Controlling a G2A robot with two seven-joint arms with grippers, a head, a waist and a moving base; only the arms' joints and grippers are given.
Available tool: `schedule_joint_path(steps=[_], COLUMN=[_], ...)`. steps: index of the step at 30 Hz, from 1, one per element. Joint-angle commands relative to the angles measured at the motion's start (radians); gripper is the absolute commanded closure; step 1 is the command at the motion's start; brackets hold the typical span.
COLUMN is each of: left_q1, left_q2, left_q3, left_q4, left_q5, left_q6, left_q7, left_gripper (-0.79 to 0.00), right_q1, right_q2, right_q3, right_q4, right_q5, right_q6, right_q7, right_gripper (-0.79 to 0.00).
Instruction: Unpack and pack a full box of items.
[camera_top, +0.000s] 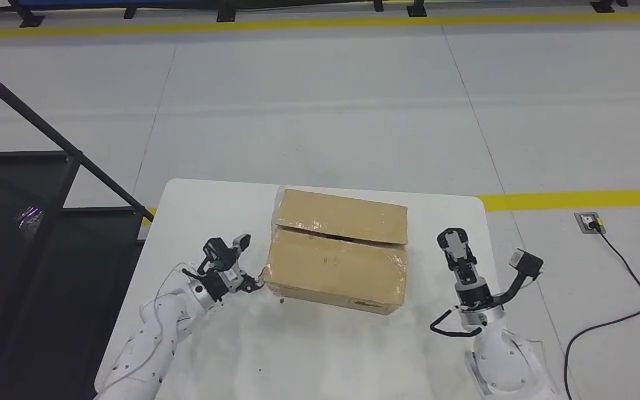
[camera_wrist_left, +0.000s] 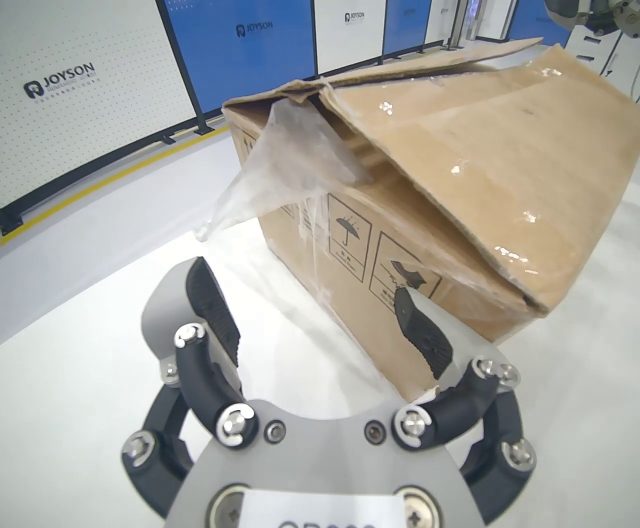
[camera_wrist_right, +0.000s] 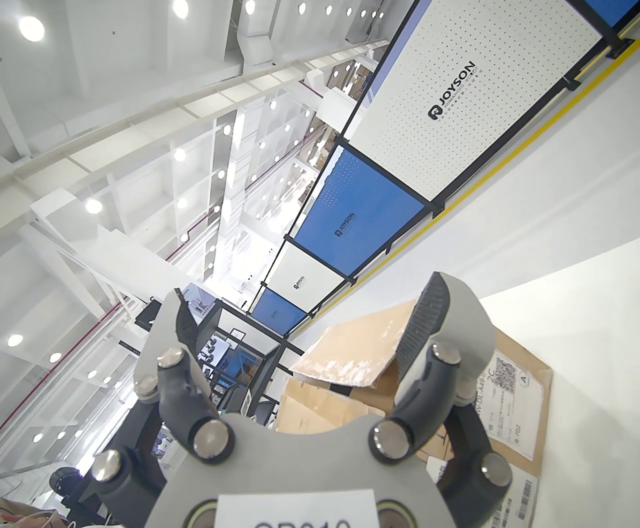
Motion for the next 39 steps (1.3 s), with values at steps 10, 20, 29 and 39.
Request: schedule_joint_path(steps=[10, 20, 29, 39], left_q1=[-0.001, -0.108, -0.108, -0.104], left_q2=[-0.017, -0.094, -0.094, -0.100], left_q3=[-0.032, 0.116, 0.116, 0.135], left_q4=[-0.011, 0.138, 0.138, 0.145], left_q5=[-0.106, -0.101, -0.101, -0.007], left_q6=[0.346, 0.670, 0.670, 0.786], left_q7=[-0.100, -0.110, -0.110, -0.069], left_gripper=[-0.785, -0.785, -0.785, -0.785], right_q1=[-0.023, -0.059, -0.059, -0.056], right_q2=[-0.005, -0.003, -0.003, -0.006], right_q3=[0.015, 0.061, 0.061, 0.070], right_q4=[-0.011, -0.038, -0.038, -0.056], right_q5=[-0.003, -0.074, -0.074, -0.022], right_q6=[-0.019, 0.004, 0.004, -0.004], right_q7=[-0.013, -0.034, -0.034, -0.016], right_gripper=[-0.785, -0.785, -0.785, -0.785])
